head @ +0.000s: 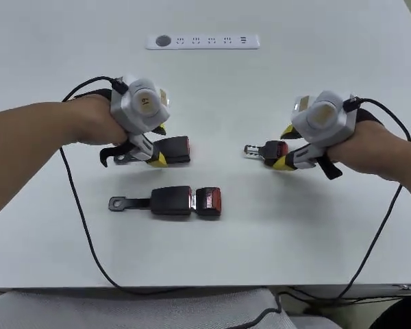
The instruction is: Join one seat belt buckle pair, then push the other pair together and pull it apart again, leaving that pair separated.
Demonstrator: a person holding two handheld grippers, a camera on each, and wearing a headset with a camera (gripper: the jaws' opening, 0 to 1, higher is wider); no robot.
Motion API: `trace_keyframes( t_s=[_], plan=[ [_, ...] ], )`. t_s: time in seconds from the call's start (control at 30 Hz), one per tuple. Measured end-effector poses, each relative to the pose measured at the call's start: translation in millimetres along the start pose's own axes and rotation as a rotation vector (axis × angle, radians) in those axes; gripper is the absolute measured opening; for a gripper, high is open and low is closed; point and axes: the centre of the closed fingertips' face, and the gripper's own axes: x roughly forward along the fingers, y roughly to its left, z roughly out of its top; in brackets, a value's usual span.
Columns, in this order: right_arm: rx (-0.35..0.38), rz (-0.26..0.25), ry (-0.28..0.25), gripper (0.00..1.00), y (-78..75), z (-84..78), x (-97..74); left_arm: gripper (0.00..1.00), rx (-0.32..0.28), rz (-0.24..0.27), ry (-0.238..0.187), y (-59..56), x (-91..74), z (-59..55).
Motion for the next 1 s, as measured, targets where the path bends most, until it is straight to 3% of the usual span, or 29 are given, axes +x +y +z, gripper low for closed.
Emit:
trace_keyframes(
  t_s=[0.23,0.4,0.47,0.9,1.0],
  plan=[
    [-0.016,0.02,-0.001,0.37,-2.6,-2.7,8.9,0.34,0.045,-0.027,0.017,-5.1,9.0,-4.0],
    [0.017,0.1,-0.014,0.36,-2.6,-4.6,9.9,0.33,0.072,-0.042,0.019,-4.4,8.1,-3.4],
    [-0.04,0.116,-0.017,0.36,-3.1,-4.9,9.1,0.33,0.067,-0.046,0.03,-4.0,8.8,-3.0],
    [-0.051,0.112,-0.009,0.36,-2.5,-3.7,10.1,0.33,0.055,-0.073,0.038,-0.3,11.6,-3.8],
    [-0.052,0.111,-0.014,0.36,-2.0,2.7,13.8,0.33,0.057,-0.073,0.037,0.7,12.3,-4.1]
  ],
)
